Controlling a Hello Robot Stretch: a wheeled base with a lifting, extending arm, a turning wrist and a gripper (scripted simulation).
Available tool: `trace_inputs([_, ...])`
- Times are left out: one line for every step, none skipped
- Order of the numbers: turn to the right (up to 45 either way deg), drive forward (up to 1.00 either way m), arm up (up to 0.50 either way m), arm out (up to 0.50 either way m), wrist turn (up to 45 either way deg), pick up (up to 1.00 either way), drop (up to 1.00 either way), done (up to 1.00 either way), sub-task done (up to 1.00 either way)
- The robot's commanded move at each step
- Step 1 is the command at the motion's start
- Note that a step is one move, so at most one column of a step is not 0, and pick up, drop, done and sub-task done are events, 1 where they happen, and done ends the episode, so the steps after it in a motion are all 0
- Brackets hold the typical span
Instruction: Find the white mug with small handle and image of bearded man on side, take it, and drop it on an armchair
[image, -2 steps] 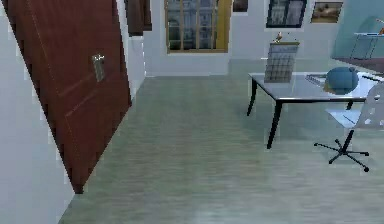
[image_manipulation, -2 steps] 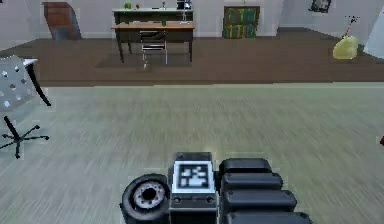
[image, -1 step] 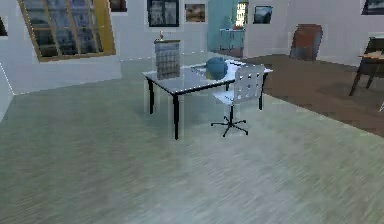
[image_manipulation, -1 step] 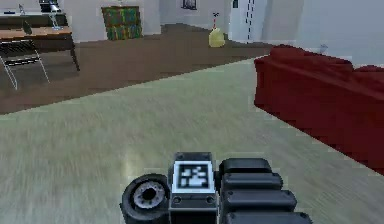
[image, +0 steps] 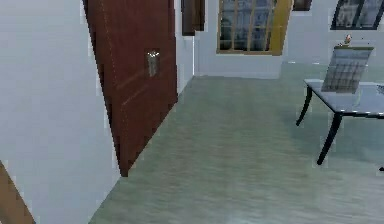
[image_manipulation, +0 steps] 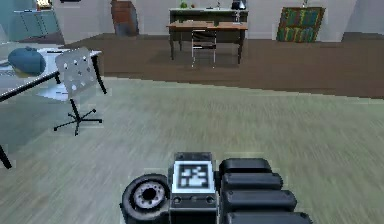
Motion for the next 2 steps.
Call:
trace_inputs([-45.0, 0.00, 0.00, 0.00, 0.0, 0.00, 0.00, 0.00, 0.00])
trace_inputs([-42.0, 0.00, 0.00, 0.00, 0.0, 0.00, 0.00, 0.00, 0.00])
